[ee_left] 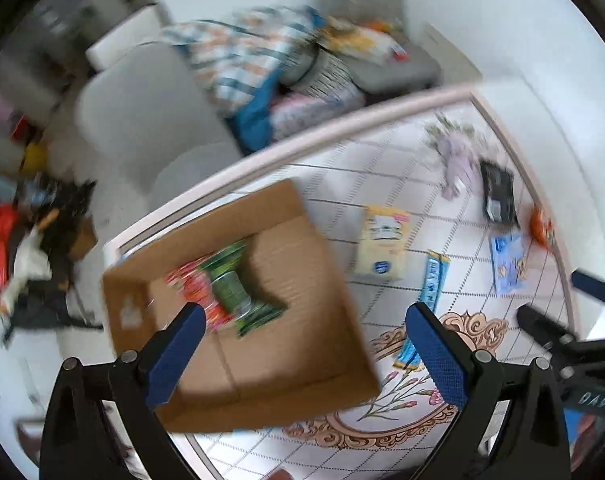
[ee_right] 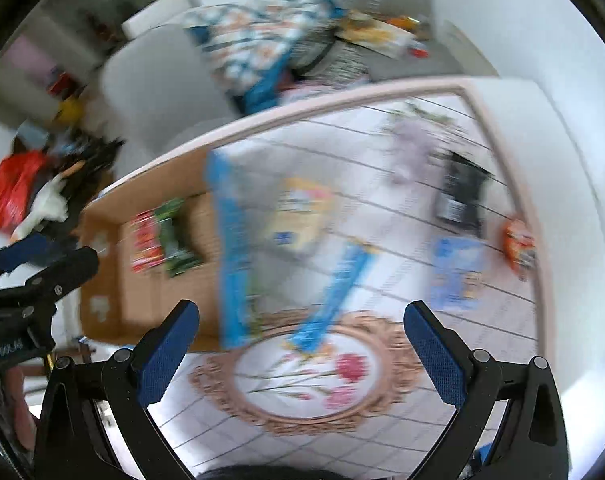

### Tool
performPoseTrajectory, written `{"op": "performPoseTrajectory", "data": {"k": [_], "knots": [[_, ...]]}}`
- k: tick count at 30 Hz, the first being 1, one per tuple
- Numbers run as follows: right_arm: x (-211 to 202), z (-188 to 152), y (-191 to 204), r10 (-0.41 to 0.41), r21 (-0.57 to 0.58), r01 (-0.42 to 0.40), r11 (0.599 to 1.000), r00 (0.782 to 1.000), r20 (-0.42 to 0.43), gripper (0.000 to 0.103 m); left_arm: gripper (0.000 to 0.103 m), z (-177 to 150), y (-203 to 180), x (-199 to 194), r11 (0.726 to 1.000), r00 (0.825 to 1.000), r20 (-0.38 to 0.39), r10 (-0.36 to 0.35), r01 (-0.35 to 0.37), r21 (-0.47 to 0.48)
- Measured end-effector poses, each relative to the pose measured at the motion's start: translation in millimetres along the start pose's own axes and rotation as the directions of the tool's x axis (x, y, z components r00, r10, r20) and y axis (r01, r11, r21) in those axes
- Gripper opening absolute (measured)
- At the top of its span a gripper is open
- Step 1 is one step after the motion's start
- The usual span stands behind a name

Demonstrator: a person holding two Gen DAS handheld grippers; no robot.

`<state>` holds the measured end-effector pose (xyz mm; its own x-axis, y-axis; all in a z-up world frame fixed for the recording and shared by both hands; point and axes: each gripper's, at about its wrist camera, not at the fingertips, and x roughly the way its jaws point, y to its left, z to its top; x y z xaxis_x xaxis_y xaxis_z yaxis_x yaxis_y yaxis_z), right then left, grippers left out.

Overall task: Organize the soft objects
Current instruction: 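Grasp the yellow tissue pack with left tool while right tool grasps blue tissue pack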

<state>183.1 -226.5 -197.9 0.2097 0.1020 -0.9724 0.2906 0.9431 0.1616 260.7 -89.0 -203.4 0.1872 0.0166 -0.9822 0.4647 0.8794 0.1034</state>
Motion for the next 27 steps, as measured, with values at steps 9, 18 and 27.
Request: {"op": "performPoseTrajectory", "data": {"k": [9, 18, 27], "knots": [[77.1, 29.1, -118.8, -0.094, 0.134, 0.113, 0.985, 0.986, -0.138, 0.103, 0.102, 76.1, -83.5, 125.9, 0.978, 0.962, -0.271, 0.039, 0.018, 0.206], [141.7, 18.2, -159.3, -0.094, 0.178, 0.146, 0.973, 0.958, -0.271, 0.103, 0.102, 77.0, -111.9, 223.0, 0.969, 0.875, -0.477, 0.085, 0.039, 0.244], [183.5, 18.5, -178.0, -0.062, 0.205, 0.134, 0.97, 0.943, -0.326, 0.103, 0.078, 63.1, -106.4, 247.7, 0.983, 0.86, -0.508, 0.053, 0.044, 0.178]]}}
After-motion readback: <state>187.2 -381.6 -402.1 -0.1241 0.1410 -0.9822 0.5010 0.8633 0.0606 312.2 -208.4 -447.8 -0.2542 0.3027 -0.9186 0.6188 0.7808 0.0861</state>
